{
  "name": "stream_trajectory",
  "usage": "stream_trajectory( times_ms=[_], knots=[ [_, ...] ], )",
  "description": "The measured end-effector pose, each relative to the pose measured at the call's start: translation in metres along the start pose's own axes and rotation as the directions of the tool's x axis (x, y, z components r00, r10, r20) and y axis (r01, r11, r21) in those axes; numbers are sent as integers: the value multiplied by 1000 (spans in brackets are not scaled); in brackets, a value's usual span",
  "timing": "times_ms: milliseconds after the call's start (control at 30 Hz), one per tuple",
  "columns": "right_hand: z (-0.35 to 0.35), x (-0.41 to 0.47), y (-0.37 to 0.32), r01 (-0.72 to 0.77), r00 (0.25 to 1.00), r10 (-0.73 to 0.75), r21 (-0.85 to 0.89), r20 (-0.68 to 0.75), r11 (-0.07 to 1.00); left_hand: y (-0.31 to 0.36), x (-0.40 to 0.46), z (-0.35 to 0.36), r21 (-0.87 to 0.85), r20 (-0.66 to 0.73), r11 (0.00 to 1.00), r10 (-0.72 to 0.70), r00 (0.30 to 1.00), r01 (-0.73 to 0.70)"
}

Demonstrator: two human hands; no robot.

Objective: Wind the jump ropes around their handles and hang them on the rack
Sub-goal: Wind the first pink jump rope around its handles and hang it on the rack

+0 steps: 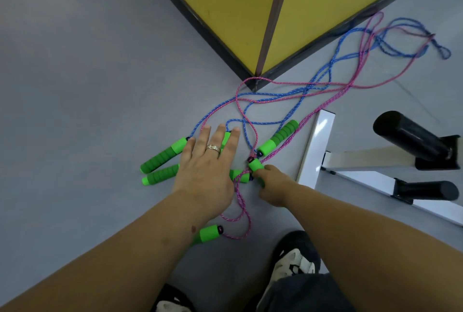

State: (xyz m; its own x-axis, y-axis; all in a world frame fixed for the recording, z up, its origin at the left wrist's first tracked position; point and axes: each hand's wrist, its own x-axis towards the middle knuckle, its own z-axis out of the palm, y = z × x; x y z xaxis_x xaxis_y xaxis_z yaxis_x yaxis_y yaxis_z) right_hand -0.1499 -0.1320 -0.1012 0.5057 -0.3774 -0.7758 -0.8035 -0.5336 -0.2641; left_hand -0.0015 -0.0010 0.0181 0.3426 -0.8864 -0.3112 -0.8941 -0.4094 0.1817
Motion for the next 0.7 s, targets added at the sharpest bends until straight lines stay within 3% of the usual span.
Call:
stream_trajectory(
  times_ms=[233,367,533,700],
  knots=[
    [7,7,-7,28,999,-27,31,-46,999,-1,7,7,26,28,1000,11,1000,-12],
    [-6,-13,-19,127,969,-111,57,-219,990,3,8,-4,15,22,1000,14,1000,-14],
    [-40,-60,-42,237,852,-146,122,-504,964,11,-4,-36,17,-26,1000,23,999,-22],
    [-82,-135,-79,429,737,-160,272,-657,861,23,-31,-83,-51,-158,998,16,987,-24]
  ],
)
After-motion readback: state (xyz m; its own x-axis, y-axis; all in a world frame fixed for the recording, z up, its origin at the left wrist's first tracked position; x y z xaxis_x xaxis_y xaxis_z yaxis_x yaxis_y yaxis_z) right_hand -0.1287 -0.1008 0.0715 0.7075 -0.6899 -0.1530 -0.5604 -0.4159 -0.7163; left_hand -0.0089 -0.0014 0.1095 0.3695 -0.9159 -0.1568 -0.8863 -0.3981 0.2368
